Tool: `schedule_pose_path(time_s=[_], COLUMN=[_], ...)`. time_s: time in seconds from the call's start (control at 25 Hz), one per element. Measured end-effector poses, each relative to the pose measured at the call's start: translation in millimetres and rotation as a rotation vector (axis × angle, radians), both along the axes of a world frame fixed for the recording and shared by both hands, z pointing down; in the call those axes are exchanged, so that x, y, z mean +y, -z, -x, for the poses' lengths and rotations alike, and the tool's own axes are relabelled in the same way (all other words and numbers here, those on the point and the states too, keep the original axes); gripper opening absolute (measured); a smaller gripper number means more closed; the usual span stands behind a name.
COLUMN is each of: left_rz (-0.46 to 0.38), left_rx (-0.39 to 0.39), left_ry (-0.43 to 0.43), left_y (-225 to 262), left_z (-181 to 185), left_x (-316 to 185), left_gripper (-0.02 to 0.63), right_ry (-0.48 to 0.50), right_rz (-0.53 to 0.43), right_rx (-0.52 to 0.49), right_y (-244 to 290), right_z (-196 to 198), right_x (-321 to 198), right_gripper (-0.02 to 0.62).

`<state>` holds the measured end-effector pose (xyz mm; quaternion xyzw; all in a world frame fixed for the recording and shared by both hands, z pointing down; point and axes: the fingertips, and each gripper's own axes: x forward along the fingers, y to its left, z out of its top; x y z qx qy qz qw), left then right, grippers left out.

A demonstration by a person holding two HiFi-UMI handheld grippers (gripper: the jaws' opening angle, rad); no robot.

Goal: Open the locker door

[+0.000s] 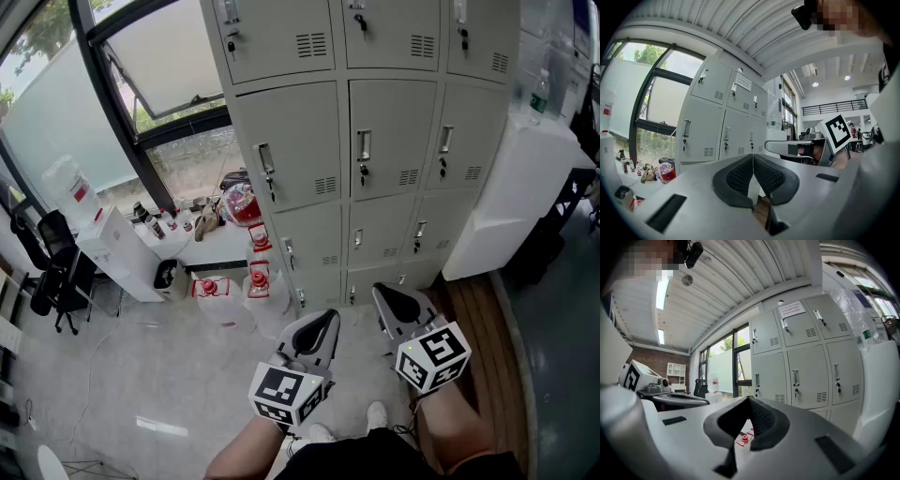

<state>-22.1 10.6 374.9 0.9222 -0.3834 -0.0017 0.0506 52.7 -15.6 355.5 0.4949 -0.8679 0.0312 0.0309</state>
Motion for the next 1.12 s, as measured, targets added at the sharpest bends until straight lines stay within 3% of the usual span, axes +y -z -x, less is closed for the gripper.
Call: schedule_pose_path(time_s=[1.12], left_rz=[0.006], left_rx=[0.004], left_ry=[-0.015], left_y=[-14], left_z=[63], left_x=[-5], left_gripper=[0.017], right_ry=[-0.013], right_rz=[-0.005], right_rx=[-0.006], right_y=[-13], right_z=[67], right_x=[-7], right_gripper=[0.054])
